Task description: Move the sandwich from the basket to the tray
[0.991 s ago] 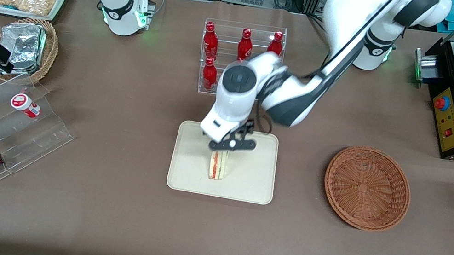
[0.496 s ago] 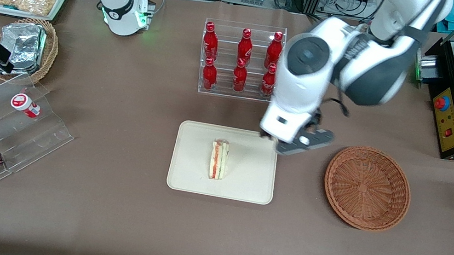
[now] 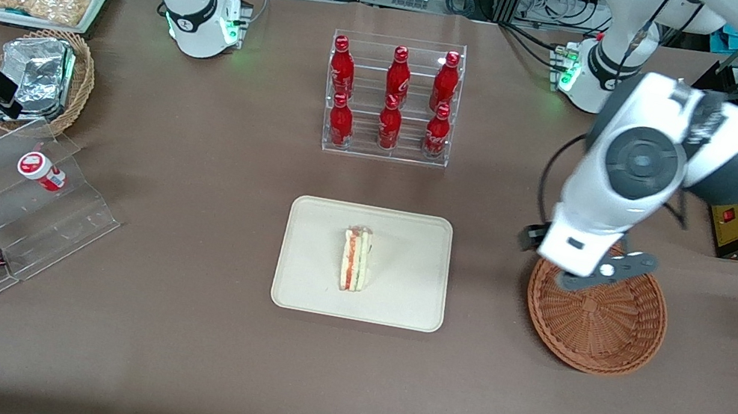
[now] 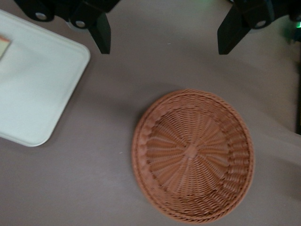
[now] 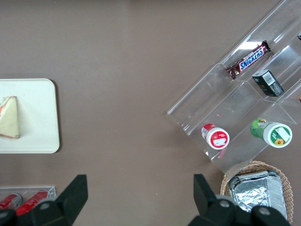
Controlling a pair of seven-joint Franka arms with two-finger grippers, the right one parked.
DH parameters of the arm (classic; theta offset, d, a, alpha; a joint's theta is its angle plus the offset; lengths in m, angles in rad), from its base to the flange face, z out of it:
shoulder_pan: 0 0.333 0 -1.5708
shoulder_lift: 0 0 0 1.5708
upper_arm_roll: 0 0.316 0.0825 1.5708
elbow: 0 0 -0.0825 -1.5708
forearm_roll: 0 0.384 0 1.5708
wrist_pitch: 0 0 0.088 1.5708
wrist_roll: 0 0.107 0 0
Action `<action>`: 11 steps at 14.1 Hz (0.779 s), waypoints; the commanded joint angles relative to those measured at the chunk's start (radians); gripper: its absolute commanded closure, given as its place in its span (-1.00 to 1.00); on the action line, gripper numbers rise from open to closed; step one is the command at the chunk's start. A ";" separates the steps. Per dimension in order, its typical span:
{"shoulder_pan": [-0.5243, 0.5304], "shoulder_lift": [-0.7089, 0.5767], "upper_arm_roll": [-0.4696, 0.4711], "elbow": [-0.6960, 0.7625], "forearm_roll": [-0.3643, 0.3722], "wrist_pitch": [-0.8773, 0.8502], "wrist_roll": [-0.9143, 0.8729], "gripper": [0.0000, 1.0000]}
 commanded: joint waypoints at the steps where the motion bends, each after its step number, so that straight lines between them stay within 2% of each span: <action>1: 0.061 -0.140 -0.011 -0.127 0.007 -0.001 0.099 -1.00; 3: 0.103 -0.206 -0.011 -0.175 -0.001 0.000 0.159 -1.00; 4: 0.158 -0.222 -0.018 -0.178 -0.049 -0.001 0.217 -1.00; 5: 0.192 -0.237 -0.022 -0.178 -0.092 -0.003 0.298 -1.00; 7: 0.249 -0.277 -0.022 -0.182 -0.120 -0.016 0.505 -1.00; 8: 0.251 -0.281 -0.014 -0.176 -0.126 -0.029 0.585 -1.00; 11: 0.242 -0.298 0.029 -0.149 -0.125 -0.026 0.673 -1.00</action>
